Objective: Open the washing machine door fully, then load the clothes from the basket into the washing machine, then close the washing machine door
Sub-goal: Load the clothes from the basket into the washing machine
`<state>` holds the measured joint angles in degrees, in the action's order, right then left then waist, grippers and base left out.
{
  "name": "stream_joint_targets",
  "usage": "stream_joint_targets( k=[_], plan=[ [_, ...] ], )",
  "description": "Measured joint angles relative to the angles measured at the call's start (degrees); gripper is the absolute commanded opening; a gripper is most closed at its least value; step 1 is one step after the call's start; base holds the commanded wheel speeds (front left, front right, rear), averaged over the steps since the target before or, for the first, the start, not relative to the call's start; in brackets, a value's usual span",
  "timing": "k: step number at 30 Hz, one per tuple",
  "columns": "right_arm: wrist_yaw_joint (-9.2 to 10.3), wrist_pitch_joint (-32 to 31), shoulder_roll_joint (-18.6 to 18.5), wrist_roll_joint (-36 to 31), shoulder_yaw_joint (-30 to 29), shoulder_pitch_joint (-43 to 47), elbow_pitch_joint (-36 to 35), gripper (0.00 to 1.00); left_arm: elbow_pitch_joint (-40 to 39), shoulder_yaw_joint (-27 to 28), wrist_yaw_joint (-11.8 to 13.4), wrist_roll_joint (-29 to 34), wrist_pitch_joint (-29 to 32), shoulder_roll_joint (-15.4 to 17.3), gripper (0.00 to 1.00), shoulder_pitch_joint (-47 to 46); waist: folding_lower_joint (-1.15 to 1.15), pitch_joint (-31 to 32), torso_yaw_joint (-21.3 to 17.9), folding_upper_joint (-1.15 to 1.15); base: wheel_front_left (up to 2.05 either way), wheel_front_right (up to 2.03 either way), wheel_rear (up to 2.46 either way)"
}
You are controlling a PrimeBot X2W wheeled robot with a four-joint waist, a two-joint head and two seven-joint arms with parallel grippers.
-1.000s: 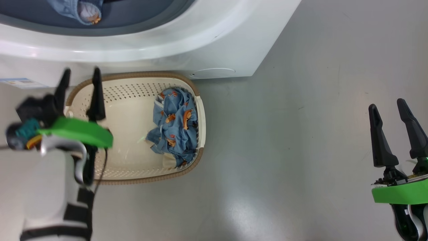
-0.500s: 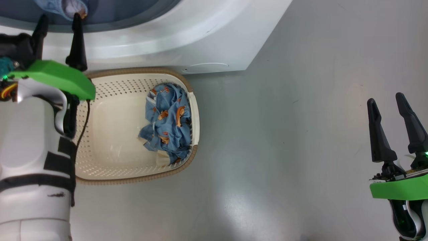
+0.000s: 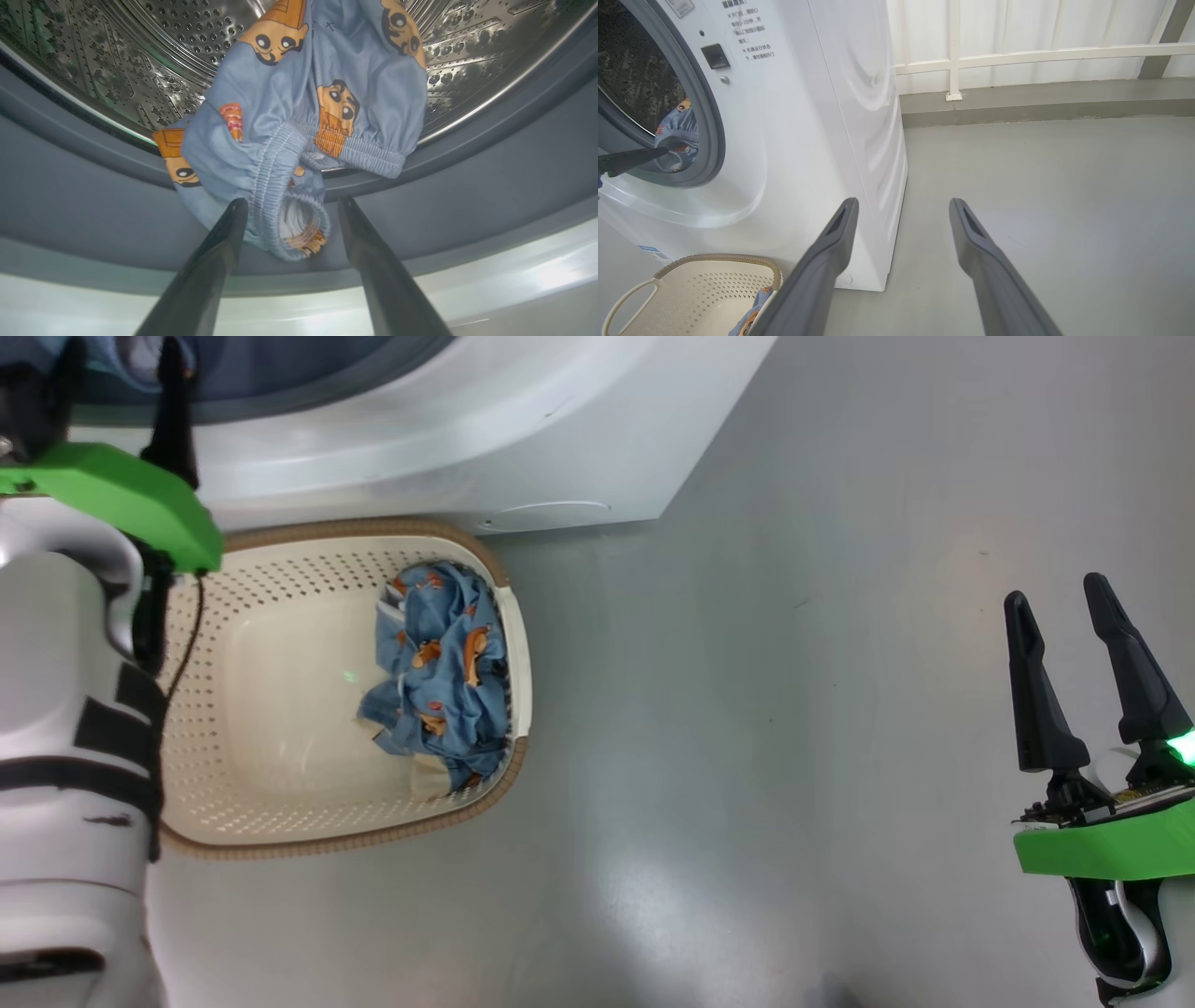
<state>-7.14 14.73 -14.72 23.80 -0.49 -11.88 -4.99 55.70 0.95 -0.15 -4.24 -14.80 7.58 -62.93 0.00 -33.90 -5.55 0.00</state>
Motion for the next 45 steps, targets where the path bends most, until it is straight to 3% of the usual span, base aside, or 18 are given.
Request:
stream_joint_targets(
  k=[7,9,10,13,19,26,34,38,42,43,44,45],
  plan=[
    [0.00,0.0,0.2,0.0,1.0,-0.5,0.0,1.00,4.1,-0.2,1.5,0.6,0.0,2.3,1.00,-2.5,0.00,-0.3,-1.4,0.00,0.00,0.00,0.00],
    [0.00,0.0,0.2,0.1,1.3,-0.5,0.0,1.00,4.5,-0.3,1.5,0.8,0.0,2.5,0.73,-2.8,0.00,-0.3,-1.6,0.00,0.00,0.00,0.00],
    [0.00,0.0,0.3,0.1,1.5,-0.5,0.0,1.00,4.9,-0.4,1.6,1.0,0.0,2.6,0.43,-3.0,0.00,-0.2,-1.8,0.00,0.00,0.00,0.00],
    [0.00,0.0,0.4,0.1,1.6,-0.5,0.0,1.00,5.9,-0.6,1.8,1.0,0.0,2.9,0.00,-3.5,0.00,-0.2,-2.3,0.00,0.00,0.00,0.00],
    [0.00,0.0,0.5,0.1,2.4,-0.6,0.2,1.00,7.6,-0.9,1.9,1.0,0.0,4.3,0.00,-5.6,0.00,0.1,-3.5,0.00,0.00,0.00,0.00],
    [0.00,0.0,1.1,0.5,3.7,-1.2,0.3,1.00,6.6,-0.8,-0.5,0.2,0.0,4.2,0.00,-9.1,0.00,0.1,-5.1,0.00,0.00,0.00,0.00],
    [0.00,0.0,1.9,0.6,4.1,-1.2,0.5,1.00,-1.5,-1.6,-3.8,-0.5,0.0,4.0,0.00,-10.2,0.00,-0.2,-7.3,0.00,0.00,0.00,0.00],
    [0.00,0.0,2.2,0.6,5.0,-1.2,0.8,1.00,2.3,-2.1,-3.9,0.0,0.0,4.3,0.02,-10.1,0.00,-0.2,-8.2,0.00,0.00,0.00,0.00],
    [0.00,0.0,2.4,0.6,5.1,-1.2,0.8,1.00,5.9,-0.4,-3.1,-1.1,0.0,5.3,0.47,-10.1,0.00,-0.1,-8.9,0.00,0.00,0.00,0.00],
    [0.00,0.0,2.4,0.6,5.1,-1.2,0.8,1.00,6.4,-0.3,-3.1,-1.1,0.0,5.6,0.86,-10.1,0.00,-0.1,-9.0,0.00,0.00,0.00,0.00],
    [0.00,0.0,2.4,0.6,5.0,-1.2,0.8,1.00,6.9,-0.2,-3.0,-1.1,0.0,5.8,1.00,-10.1,0.00,-0.1,-9.0,0.00,0.00,0.00,0.00],
    [0.00,0.0,2.4,0.6,5.0,-1.2,0.8,1.00,7.2,-0.1,-2.7,-1.1,0.0,5.9,1.00,-10.1,0.00,-0.1,-8.9,0.00,0.00,0.00,0.00]
  ],
)
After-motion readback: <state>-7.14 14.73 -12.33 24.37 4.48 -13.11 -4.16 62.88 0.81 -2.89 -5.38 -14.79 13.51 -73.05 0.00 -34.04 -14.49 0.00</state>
